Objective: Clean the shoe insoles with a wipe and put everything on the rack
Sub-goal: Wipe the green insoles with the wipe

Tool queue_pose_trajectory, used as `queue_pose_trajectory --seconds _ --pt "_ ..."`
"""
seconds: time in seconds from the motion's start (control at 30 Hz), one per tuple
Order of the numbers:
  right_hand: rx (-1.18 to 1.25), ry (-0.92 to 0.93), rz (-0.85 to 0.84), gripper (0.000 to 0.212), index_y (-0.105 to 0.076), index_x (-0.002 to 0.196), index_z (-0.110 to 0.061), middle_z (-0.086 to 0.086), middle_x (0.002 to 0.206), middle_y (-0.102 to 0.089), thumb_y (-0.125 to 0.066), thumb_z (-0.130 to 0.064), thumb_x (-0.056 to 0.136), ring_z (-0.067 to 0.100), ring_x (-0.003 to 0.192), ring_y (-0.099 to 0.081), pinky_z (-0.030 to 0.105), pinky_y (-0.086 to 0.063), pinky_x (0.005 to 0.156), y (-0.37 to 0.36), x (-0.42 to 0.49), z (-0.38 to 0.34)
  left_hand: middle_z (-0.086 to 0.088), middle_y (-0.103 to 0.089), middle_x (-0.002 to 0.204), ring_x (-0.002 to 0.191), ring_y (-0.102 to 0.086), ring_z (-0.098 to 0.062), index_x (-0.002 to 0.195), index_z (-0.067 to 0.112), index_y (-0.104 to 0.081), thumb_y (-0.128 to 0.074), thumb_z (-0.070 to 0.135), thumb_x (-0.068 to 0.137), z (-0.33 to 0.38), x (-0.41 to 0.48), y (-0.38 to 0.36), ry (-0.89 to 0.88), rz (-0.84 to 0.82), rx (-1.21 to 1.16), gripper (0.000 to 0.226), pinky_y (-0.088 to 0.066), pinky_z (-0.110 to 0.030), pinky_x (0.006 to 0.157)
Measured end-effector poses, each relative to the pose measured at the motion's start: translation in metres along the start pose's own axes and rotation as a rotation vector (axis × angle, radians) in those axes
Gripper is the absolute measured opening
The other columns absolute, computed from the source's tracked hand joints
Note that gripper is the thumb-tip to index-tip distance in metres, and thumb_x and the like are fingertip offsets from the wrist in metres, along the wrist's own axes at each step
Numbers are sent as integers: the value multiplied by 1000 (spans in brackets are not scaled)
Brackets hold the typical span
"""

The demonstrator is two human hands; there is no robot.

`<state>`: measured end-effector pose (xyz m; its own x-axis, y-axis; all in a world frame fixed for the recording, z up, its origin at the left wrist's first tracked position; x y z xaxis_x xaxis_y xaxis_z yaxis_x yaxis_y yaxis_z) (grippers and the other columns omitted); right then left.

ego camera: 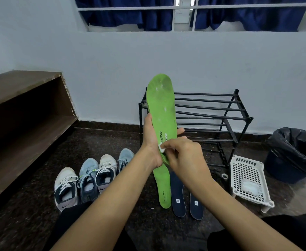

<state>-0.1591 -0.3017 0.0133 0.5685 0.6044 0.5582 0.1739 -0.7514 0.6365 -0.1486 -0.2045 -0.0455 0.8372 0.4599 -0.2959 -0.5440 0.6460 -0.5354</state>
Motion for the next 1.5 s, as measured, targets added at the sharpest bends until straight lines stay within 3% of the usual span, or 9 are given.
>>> queue_pose_trajectory --seconds 0.1,0.2,0.37,0.53,0.7,1.0,1.17,1.3,1.5 --pt "-100 50 50 20 -74 80 -16 6 76 -68 -57 -5 75 27 73 -64 31 -51 67 9 9 1 -6 -63 65 58 -59 -19 68 15 -62 -37 65 90 -9 -3 -7 12 -16 25 60 -46 -27 56" --pt "-156 43 97 19 -73 80 -13 5 75 -69 -59 -2 74 27 71 -63 28 -47 68 17 15 7 1 -52 56 48 -52 -14 55 19 -58 -37 63 91 -17 -7 -14 33 -44 31 60 -42 -23 49" --pt "-45 -81 26 24 -75 85 -19 6 82 -71 -60 -1 79 25 76 -65 30 -50 72 10 8 11 -2 -58 58 52 -57 -17 65 15 -59 -36 61 92 -10 -6 -11 13 -33 43 58 -44 -24 52" --pt "44 -186 -149 24 -75 85 -27 6 85 -69 -63 -8 79 21 82 -61 26 -47 76 -2 -3 16 -17 -72 77 81 -65 -33 94 11 -67 -29 65 93 -1 -3 -2 -12 -10 47 66 -48 -36 73" --pt "-16 -78 -59 23 -76 85 -21 3 77 -71 -63 -4 77 21 71 -64 27 -50 67 6 4 7 -10 -68 68 61 -65 -22 78 13 -66 -30 66 93 -11 -7 -3 4 1 79 66 -50 -26 56" --pt "-58 -81 -3 23 -76 85 -20 0 83 -73 -63 -3 78 18 72 -65 14 -38 69 19 9 6 -6 -68 74 66 -64 -21 79 15 -71 -32 63 93 -18 -15 -8 28 -27 106 63 -48 -30 64" --pt "16 -157 -189 23 -75 83 -29 5 84 -69 -64 -10 78 26 84 -62 36 -51 78 -3 -9 10 -16 -72 76 85 -65 -33 91 9 -67 -28 60 96 -2 -12 -2 -18 -26 51 64 -51 -36 73" --pt "24 -163 -189 24 -75 81 -30 4 82 -68 -63 -9 77 24 81 -61 35 -51 76 -2 -11 13 -18 -73 83 77 -67 -31 98 9 -67 -27 63 94 -4 -14 -1 1 -13 34 67 -52 -36 75" --pt "-81 -82 -13 21 -76 85 -22 1 81 -72 -64 -6 77 22 72 -65 25 -45 68 16 10 9 -4 -66 69 64 -62 -21 75 16 -69 -33 63 93 -20 -15 -9 12 3 76 61 -48 -28 61"
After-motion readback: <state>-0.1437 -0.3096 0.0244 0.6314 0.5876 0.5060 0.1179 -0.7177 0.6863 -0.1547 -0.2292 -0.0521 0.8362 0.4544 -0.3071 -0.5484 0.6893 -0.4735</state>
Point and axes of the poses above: each hand's wrist, its own x-axis towards the middle knuckle, its own y-axis out of the back of the hand, z = x × y, the point moved 9 cm from there along x, towards the middle knuckle
